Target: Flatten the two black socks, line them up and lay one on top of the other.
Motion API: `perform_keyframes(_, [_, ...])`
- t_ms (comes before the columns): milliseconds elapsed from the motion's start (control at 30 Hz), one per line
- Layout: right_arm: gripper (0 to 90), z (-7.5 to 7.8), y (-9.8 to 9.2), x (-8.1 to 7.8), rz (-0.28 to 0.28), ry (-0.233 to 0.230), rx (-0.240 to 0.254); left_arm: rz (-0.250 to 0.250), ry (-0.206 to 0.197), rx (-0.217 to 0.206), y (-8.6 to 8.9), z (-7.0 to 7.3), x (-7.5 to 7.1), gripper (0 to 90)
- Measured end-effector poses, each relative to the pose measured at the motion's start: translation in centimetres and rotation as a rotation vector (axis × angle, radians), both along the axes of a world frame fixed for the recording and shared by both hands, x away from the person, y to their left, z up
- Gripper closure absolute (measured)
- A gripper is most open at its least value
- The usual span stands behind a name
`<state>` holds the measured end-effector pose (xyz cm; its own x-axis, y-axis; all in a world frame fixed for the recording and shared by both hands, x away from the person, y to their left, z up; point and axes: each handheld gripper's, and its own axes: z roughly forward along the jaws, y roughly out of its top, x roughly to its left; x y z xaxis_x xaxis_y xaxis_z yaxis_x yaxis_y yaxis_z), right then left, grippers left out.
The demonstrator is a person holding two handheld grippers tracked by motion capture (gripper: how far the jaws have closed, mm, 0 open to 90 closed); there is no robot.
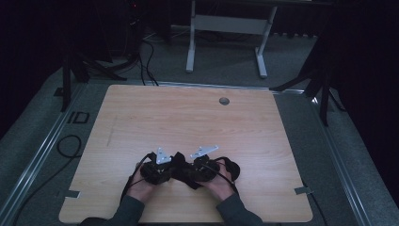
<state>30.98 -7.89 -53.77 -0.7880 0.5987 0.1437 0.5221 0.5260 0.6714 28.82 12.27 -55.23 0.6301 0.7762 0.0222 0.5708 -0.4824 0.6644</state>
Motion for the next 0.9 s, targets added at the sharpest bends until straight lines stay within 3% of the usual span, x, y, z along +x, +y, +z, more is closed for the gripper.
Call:
perform_keyframes(100, [59.8, 1.6, -1.5, -0.4, -0.023, -0.037, 0.026, 0.009, 0.001, -0.004, 0.1, 0.0, 0.0, 72.1])
perform_keyframes(200, [60.1, 2.6, -3.8, -0.9, -0.065, -0.087, 0.008, 0.015, 0.001, -0.006, 0.1, 0.0, 0.0, 75.1])
perform_keyframes(333, [68.0, 1.9, -6.7, -1.7, -0.139, -0.137, -0.126, 0.025, 0.002, -0.01, 0.2, 0.0, 0.0, 80.4])
perform_keyframes(400, [76.2, 0.9, -8.0, -1.8, -0.172, -0.132, -0.173, 0.029, 0.008, -0.022, 0.2, 0.0, 0.0, 81.8])
perform_keyframes(533, [83.8, -1.0, -9.3, -1.7, -0.215, -0.091, -0.204, 0.029, 0.014, -0.038, 0.4, 0.1, 0.0, 83.4])
perform_keyframes(800, [84.1, -1.2, -9.4, -1.8, -0.225, -0.092, -0.188, 0.035, 0.001, -0.068, 1.3, 1.3, -0.8, 83.8])
perform_keyframes(900, [84.2, -1.2, -9.3, -1.8, -0.229, -0.093, -0.19, 0.05, 0.014, -0.066, 1.8, 1.4, -1.0, 83.8])
